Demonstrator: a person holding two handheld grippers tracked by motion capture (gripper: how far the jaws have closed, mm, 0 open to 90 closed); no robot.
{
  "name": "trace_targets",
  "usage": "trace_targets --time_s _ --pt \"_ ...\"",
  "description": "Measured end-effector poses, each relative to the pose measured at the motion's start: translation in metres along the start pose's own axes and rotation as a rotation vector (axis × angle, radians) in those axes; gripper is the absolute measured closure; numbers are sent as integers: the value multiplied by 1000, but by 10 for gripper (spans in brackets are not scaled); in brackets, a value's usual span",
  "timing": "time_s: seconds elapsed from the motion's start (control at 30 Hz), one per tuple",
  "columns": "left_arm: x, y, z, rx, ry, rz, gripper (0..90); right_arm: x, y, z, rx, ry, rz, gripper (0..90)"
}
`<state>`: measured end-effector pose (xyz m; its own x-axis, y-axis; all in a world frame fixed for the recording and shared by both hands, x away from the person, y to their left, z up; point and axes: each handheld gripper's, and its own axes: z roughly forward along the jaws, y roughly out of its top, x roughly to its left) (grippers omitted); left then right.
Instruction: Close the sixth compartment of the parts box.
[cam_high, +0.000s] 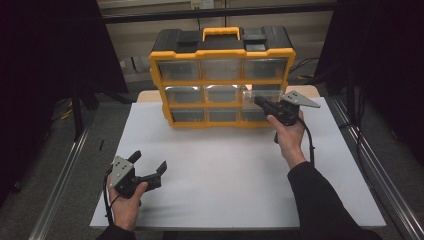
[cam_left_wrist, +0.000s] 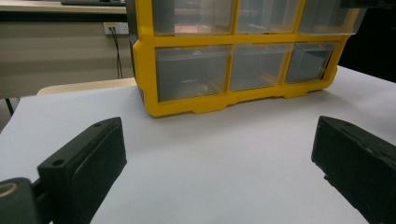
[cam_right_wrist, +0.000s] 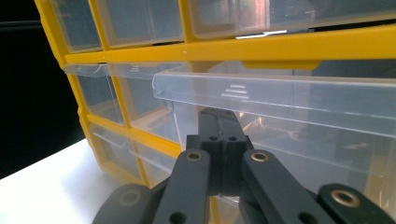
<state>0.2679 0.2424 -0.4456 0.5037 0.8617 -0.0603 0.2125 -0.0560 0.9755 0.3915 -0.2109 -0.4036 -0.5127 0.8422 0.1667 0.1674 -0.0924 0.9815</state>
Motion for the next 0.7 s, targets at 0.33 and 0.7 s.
trace_targets --time_s 0.33,0.7 --pt "0 0 0 1 1 2 31 -1 2 4 -1 -7 -2 900" --pt "1 0 0 4 2 6 31 -4 3 8 5 -14 3 900"
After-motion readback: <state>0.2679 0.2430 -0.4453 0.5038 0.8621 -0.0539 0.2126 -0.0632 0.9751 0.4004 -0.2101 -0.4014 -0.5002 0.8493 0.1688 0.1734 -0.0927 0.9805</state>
